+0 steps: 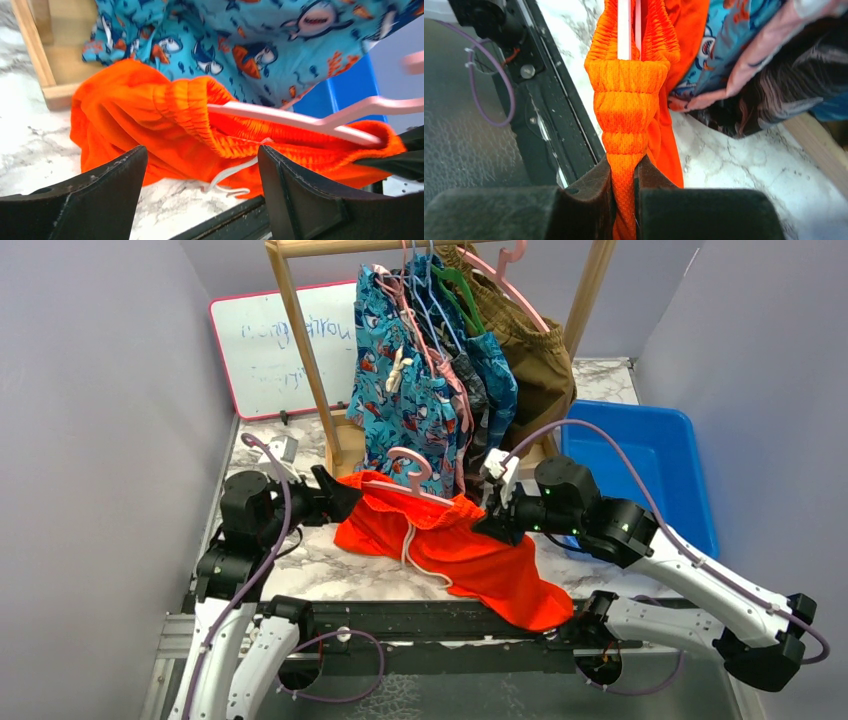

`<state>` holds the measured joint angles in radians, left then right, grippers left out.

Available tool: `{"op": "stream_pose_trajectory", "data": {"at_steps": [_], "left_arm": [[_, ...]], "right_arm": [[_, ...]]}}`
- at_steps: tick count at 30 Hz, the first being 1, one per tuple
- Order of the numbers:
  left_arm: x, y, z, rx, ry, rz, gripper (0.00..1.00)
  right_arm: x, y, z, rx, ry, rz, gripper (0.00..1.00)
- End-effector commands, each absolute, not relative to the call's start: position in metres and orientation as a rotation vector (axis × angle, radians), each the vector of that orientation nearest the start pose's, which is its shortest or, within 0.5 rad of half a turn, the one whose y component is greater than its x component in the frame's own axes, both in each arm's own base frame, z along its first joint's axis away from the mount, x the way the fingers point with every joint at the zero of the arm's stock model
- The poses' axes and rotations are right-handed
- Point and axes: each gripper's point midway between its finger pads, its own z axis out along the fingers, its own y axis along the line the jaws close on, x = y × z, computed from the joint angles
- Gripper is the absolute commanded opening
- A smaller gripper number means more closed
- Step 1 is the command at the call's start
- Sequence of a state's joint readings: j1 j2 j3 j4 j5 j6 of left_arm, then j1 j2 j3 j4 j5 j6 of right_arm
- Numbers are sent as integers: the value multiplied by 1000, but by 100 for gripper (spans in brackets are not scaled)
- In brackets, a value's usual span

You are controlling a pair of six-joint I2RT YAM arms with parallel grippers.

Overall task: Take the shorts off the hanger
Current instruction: Remove the shorts from the clothes rod.

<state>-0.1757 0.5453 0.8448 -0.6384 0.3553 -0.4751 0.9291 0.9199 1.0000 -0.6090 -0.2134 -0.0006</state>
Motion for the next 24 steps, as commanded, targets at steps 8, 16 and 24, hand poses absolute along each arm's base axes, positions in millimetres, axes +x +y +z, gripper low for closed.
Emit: {"op": "stream_pose_trajectory", "data": {"at_steps": [8, 16, 24], "left_arm": [[211, -121, 222, -137, 2122, -809, 77], [220, -110, 198, -230, 2191, -725, 32], [227, -84, 192, -264, 2221, -521, 4]], "right_arm": [[128, 299, 277, -1135, 1728, 1061, 1], [135, 294, 260, -1104, 1818, 999, 1], [139, 276, 244, -1084, 1915, 888, 1]]}}
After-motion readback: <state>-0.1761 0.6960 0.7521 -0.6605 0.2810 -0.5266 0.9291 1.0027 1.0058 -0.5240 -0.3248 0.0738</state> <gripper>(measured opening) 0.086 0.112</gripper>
